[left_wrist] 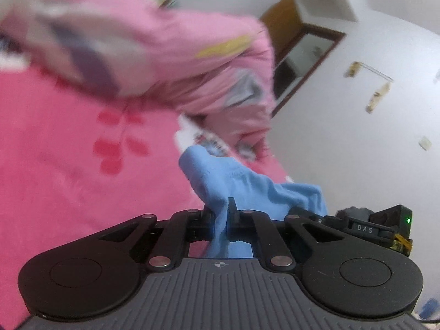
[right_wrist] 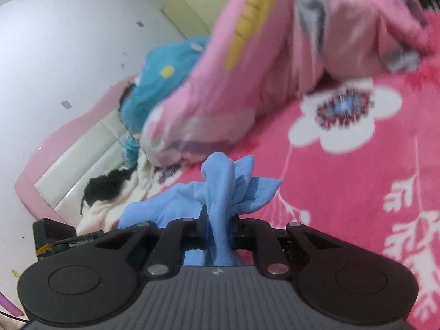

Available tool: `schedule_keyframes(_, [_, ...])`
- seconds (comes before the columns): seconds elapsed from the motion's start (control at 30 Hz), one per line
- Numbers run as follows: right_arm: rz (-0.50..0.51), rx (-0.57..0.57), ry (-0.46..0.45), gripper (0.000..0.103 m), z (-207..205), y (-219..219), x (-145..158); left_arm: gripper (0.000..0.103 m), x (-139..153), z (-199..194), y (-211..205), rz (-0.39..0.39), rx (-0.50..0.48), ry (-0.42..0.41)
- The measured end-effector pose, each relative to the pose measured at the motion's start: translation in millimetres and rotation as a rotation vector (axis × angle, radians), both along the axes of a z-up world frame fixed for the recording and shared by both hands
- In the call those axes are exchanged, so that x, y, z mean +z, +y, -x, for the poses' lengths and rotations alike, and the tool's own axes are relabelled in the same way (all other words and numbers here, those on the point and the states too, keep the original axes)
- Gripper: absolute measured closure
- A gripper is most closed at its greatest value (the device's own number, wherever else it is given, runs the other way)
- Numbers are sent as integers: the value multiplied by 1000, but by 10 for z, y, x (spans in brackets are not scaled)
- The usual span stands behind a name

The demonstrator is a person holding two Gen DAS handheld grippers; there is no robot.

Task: Fold clothes

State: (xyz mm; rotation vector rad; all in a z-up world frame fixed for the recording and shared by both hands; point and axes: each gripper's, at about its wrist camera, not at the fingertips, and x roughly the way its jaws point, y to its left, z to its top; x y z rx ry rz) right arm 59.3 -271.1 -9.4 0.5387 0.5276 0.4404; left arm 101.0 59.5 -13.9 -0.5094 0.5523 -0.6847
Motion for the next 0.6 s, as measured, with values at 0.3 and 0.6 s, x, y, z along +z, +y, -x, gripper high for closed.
schedule_keyframes(0.3, [46,-139,-242,90,1163,-111,693,98,745,719,-331,19,-127,-204])
schedule_keyframes(0.6, [150,-307,-432,90,2143,-814,1362,98,1253,1012,-1230,45,-308,-314])
